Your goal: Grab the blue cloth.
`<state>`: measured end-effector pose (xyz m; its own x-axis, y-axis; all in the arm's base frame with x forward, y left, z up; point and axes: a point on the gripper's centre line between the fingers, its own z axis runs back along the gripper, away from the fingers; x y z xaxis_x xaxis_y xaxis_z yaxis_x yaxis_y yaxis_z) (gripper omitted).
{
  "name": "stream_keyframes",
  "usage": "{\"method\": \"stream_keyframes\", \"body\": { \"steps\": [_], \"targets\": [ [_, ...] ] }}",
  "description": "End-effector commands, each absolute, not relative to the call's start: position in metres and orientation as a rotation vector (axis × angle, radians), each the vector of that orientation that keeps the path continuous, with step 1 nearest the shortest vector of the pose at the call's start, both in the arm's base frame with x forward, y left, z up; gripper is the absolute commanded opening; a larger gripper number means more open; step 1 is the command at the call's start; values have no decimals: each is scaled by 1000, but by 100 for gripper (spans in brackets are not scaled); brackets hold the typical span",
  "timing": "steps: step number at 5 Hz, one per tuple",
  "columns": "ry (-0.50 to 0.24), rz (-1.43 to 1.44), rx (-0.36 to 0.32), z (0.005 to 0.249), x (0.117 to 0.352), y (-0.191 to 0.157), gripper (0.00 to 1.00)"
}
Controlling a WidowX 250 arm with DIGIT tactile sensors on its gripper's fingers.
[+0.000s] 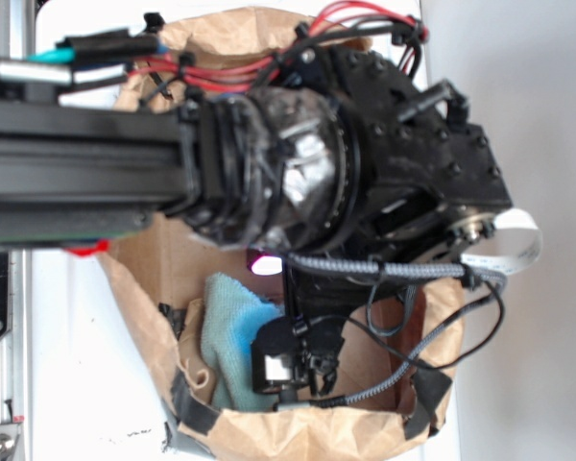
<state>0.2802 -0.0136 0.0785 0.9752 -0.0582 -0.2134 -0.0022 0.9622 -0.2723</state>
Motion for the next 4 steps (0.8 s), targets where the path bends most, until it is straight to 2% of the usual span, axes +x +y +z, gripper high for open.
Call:
{"method": "stream_keyframes", "body": {
  "steps": [1, 3, 4],
  "targets": [
    [174, -80, -224, 94, 284, -10, 100],
    [174, -80, -224, 94, 284, -10, 100],
    [178, -169, -199, 87, 253, -24, 100]
  ]
}}
